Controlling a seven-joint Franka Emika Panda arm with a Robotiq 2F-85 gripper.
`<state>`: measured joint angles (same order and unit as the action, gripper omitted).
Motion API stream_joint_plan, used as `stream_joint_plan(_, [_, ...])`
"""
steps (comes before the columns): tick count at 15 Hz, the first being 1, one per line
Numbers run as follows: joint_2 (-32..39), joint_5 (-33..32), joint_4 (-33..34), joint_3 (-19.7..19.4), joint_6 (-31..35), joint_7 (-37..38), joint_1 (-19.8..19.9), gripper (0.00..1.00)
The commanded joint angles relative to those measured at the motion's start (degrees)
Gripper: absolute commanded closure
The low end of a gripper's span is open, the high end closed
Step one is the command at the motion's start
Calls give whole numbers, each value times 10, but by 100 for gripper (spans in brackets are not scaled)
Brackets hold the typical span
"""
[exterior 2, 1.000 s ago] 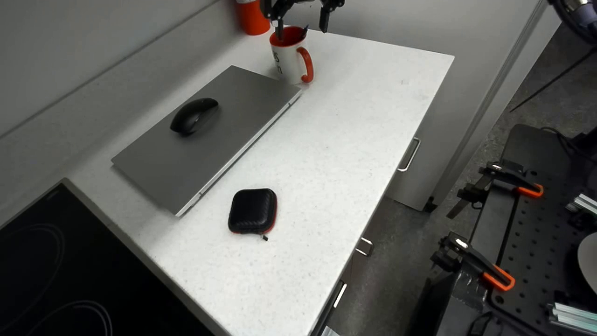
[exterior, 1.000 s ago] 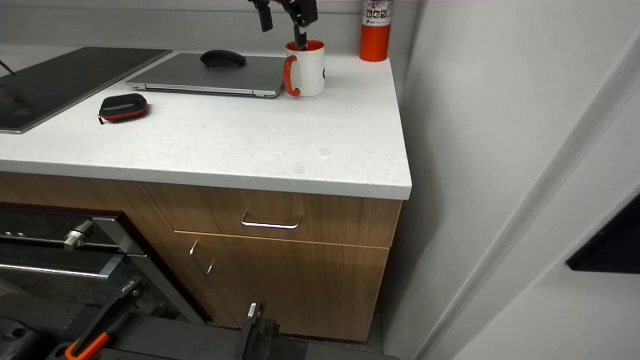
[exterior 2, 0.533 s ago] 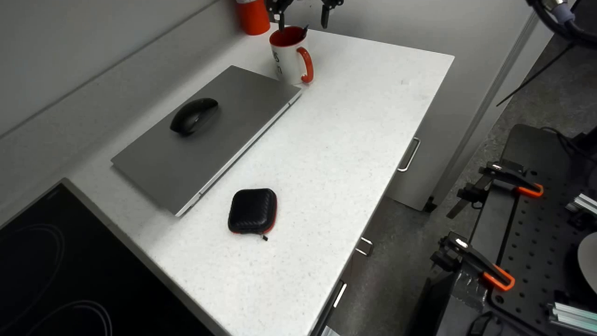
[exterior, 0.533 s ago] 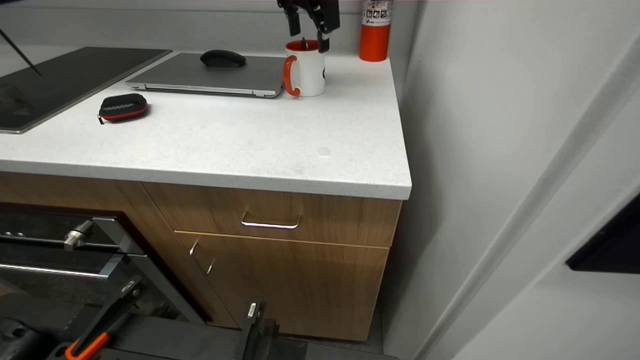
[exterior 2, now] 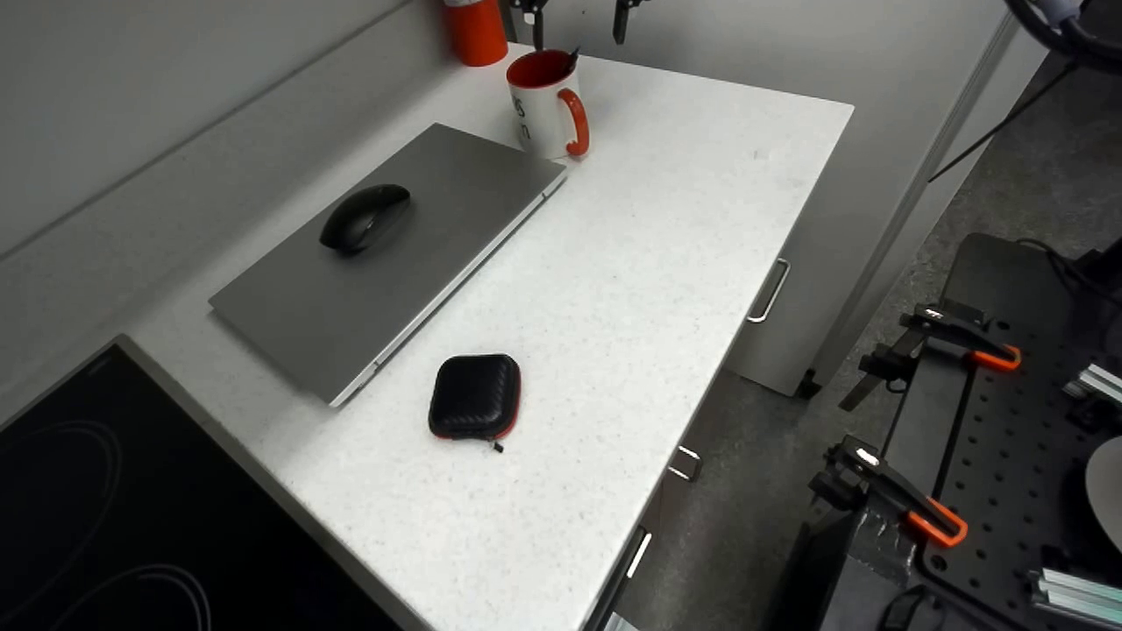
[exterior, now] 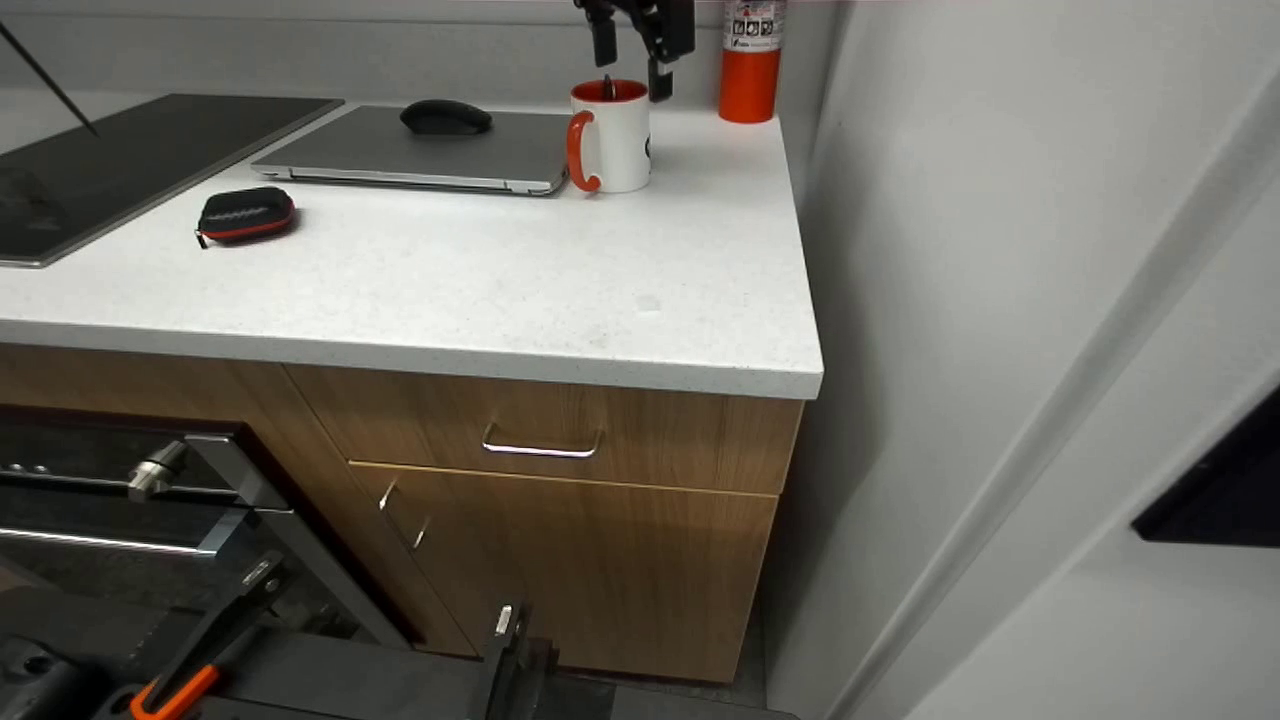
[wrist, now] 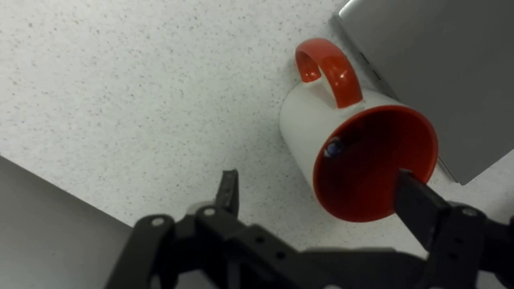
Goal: Remove the pen from the mug and put it on the counter
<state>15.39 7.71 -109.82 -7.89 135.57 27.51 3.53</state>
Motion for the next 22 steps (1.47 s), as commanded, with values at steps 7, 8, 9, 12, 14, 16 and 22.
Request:
stream_joint_plan(7, [-14, 47, 4, 14, -34, -17, 5, 0])
stream_joint_plan(8, [-13, 49, 3, 15, -33, -17, 5, 0])
stream_joint_plan(9, [-13, 51, 2, 16, -33, -16, 4, 0])
stream_joint_plan(12, [-12, 52, 0, 18, -29, -17, 5, 22])
stream_joint_plan(14, [-11, 56, 1, 19, -30, -18, 7, 27])
stream_joint_plan(16, [-9, 59, 1, 18, -31, -18, 7, 43])
stream_joint_plan(22, [-11, 62, -1, 18, -36, -20, 7, 91])
